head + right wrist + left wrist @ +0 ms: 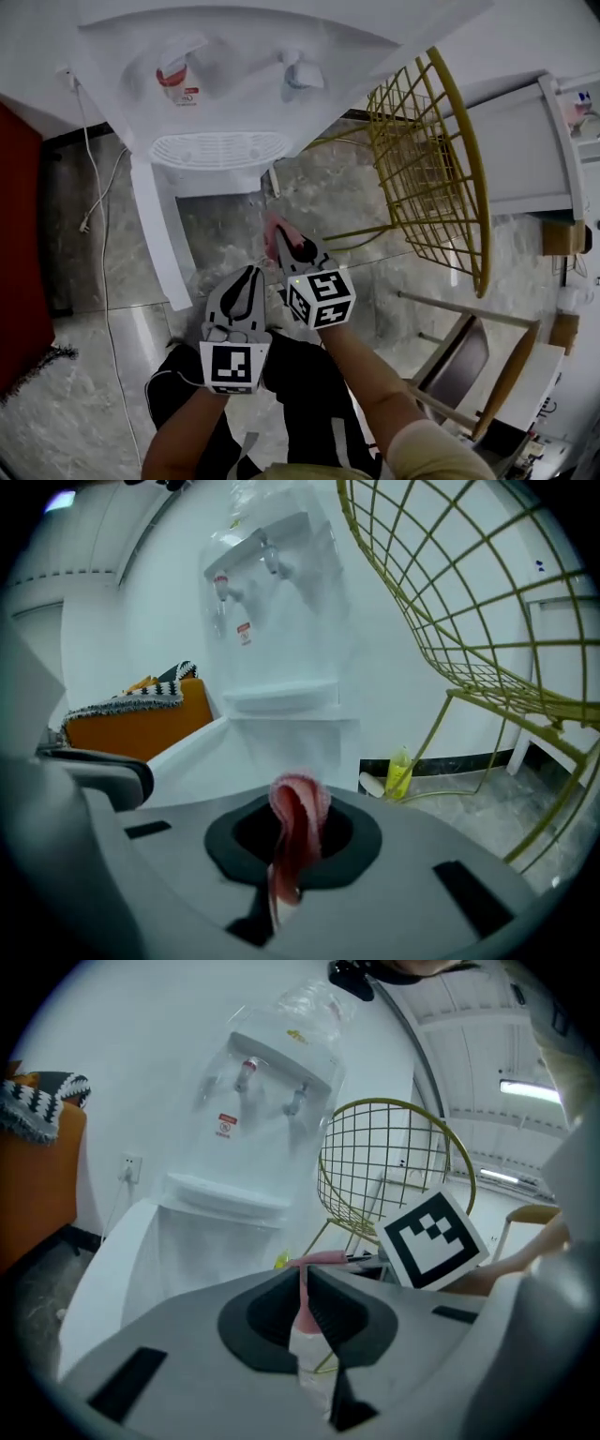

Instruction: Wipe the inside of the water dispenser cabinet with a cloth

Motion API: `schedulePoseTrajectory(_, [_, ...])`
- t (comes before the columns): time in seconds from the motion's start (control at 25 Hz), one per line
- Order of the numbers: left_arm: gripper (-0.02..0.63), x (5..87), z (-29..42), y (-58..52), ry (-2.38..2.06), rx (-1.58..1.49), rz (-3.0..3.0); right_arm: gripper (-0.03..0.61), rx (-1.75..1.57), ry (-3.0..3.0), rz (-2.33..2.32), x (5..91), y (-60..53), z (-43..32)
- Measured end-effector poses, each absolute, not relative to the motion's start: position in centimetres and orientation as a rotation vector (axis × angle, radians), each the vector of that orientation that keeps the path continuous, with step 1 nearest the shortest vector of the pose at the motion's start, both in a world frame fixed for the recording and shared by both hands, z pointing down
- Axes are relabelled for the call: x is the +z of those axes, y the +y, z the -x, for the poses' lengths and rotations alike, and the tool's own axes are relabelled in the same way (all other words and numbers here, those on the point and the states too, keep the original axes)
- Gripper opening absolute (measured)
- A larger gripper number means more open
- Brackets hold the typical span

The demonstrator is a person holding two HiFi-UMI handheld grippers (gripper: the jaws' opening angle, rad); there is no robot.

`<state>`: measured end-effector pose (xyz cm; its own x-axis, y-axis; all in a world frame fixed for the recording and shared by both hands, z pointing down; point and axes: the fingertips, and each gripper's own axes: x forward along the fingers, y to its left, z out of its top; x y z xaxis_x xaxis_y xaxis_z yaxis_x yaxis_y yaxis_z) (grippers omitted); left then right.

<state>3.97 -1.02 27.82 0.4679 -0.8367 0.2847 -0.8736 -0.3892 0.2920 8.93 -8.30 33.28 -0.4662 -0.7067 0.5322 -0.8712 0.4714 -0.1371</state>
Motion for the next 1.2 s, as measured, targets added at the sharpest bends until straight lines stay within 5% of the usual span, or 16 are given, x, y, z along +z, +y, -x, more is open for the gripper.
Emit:
schedulePoseTrajectory(0.52, [0.017, 36.2, -4.9, -5.8, -1.455, 0.157, -2.463, 0.028, 0.422, -2.494, -1.237, 44.0, -15.8, -6.3])
schedulePoseTrajectory(1.2, [0.017, 40.1, -3.8, -8.2, -1.547, 0.215, -2.567, 0.028, 0.34, -2.567, -1.171, 47.0, -23.2, -0.9])
